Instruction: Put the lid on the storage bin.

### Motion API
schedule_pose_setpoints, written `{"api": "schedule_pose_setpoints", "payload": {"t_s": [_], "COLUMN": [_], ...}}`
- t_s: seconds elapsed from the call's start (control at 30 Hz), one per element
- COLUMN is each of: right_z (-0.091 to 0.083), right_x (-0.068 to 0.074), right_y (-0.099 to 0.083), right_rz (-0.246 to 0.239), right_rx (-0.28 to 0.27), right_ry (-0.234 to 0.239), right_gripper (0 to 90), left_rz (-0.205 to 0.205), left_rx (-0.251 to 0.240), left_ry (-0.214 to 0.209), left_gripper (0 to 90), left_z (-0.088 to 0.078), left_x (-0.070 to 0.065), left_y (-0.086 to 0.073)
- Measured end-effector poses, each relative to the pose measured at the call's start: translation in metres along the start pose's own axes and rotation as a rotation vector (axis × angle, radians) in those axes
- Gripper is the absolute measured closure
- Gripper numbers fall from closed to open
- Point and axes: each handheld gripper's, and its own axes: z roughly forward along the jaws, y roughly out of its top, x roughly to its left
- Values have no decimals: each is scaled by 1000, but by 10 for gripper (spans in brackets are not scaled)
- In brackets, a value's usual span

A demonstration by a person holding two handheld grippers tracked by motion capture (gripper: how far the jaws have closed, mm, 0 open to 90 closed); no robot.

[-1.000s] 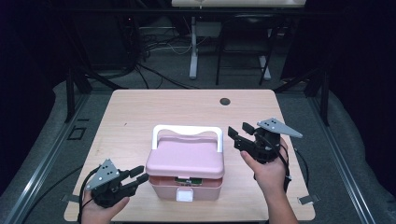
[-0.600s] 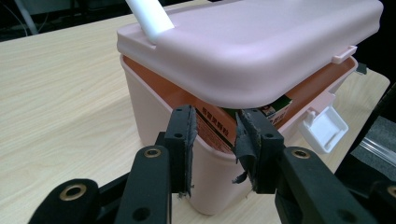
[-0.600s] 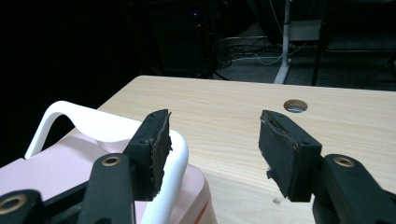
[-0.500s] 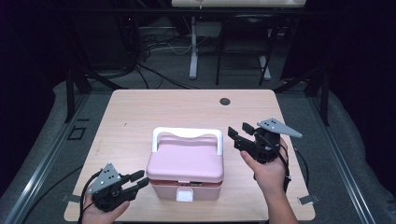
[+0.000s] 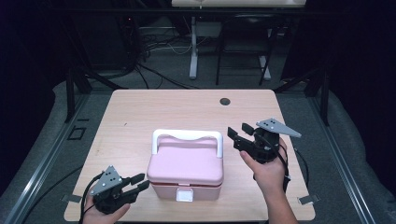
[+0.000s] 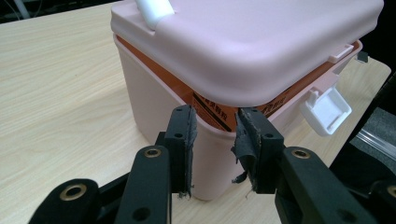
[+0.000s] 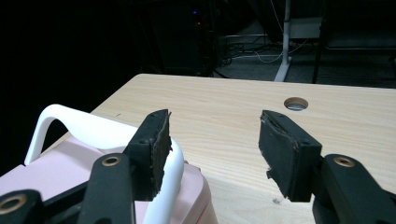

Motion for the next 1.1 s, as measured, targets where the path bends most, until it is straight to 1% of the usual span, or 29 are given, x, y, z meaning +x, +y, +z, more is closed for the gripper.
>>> {"api": "schedule_pose_setpoints", "payload": {"t_s": [0.3, 0.4, 0.53, 0.6, 0.63, 0.7, 0.87, 1.03, 1.1], "right_z": [2, 1, 1, 1, 1, 1, 1, 1, 1], "right_x": [-1, -1, -1, -1, -1, -1, -2, -2, -2], "right_y": [-1, -1, -1, -1, -1, -1, -1, -1, -1], "right_rz": [0, 0, -1, -1, -1, 0, 2, 0, 1], "right_rx": [8, 5, 6, 6, 5, 6, 9, 9, 10], "right_ry": [-3, -3, -4, -4, -4, -4, -8, -10, -11], "right_gripper": [429, 429, 430, 429, 429, 429, 429, 429, 429], "left_rz": [-5, -8, -15, -18, -25, -42, -42, -53, -66], "left_rx": [23, 21, 32, 40, 36, 37, 26, 21, 11], "left_ry": [-11, -8, -10, -7, -1, -2, 13, 33, 43], "left_gripper": [666, 665, 663, 662, 661, 656, 631, 598, 583], "left_z": [2, 3, 2, 2, 3, 2, 2, 2, 3], "left_x": [2, 2, 3, 4, 5, 7, 10, 15, 18], "left_y": [-5, -7, -9, -10, -12, -13, -12, -12, -12]}}
